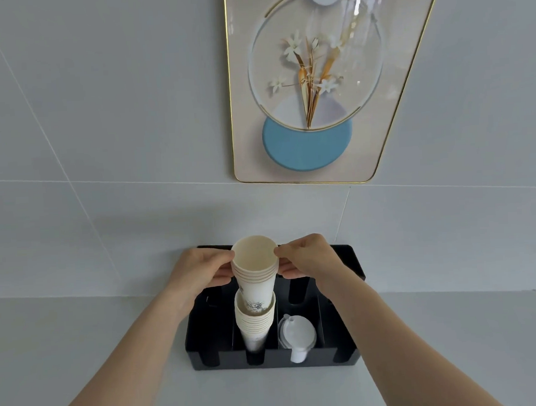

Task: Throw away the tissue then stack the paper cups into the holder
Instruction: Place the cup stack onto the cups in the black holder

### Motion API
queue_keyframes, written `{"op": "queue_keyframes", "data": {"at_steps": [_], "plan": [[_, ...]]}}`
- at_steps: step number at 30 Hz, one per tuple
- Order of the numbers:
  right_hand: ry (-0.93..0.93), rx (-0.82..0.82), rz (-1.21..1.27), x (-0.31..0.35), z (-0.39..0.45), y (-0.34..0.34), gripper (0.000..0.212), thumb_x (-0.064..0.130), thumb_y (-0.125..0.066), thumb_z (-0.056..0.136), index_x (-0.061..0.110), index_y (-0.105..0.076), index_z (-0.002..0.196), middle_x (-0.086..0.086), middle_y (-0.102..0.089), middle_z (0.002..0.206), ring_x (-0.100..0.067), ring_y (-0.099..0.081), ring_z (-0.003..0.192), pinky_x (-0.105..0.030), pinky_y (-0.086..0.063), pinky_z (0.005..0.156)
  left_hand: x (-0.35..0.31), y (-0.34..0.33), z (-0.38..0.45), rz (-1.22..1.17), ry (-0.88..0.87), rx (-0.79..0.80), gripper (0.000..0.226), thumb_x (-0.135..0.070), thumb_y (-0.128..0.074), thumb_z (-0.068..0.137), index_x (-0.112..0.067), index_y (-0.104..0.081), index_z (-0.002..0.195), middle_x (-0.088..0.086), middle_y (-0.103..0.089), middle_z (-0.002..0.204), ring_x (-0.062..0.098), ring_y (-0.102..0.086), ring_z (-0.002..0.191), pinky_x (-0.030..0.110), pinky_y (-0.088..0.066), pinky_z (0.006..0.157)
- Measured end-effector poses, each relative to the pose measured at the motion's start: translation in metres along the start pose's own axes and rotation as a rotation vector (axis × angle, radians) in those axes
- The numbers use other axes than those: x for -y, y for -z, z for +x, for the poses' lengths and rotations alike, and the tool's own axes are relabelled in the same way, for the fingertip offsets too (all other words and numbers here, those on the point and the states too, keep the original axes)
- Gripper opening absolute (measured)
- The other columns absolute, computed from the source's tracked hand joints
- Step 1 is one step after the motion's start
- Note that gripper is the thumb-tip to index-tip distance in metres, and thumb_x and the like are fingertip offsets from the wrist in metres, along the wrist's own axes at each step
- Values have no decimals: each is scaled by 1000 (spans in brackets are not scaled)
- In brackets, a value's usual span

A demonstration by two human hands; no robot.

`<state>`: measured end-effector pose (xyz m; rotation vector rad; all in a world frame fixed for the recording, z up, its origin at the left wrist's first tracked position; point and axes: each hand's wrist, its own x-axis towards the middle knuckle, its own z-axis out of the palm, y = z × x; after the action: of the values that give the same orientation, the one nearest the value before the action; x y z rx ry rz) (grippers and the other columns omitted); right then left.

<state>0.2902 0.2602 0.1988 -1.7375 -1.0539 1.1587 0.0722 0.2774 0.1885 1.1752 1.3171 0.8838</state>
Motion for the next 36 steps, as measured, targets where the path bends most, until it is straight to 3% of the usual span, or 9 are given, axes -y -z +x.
{"op": "queue_keyframes", "data": {"at_steps": [13, 20, 31, 36], "plan": [[-110, -24, -78, -54, 24, -22, 10, 13, -72, 89, 8, -80, 86, -9, -81, 79, -21, -79, 76, -39, -65, 82, 55, -3, 27, 53, 79, 41, 12, -17, -69, 93, -15, -80, 95, 5, -82, 87, 17, -79, 86, 37, -63, 86], [-157, -43, -115, -70, 30, -30, 12, 10, -69, 85, 5, -80, 81, -16, -80, 84, -28, -79, 82, -41, -65, 82, 72, -7, 33, 99, 93, 21, 14, -14, -69, 92, -13, -80, 101, 6, -82, 86, 16, -79, 84, 36, -63, 84], [-178, -41, -145, -83, 33, -34, 13, 14, -69, 83, 10, -81, 80, -13, -81, 80, -27, -78, 83, -44, -65, 82, 84, -11, 32, 88, 93, -3, 16, -13, -70, 92, -24, -80, 87, 1, -82, 84, 14, -79, 84, 32, -63, 80], [-185, -32, -135, -87, 36, -33, 9, 17, -72, 86, 14, -81, 84, -8, -81, 78, -21, -79, 78, -40, -66, 81, 89, -11, 35, 89, 100, -22, 14, -15, -70, 92, -14, -81, 101, 3, -82, 89, 15, -79, 85, 34, -63, 84]]}}
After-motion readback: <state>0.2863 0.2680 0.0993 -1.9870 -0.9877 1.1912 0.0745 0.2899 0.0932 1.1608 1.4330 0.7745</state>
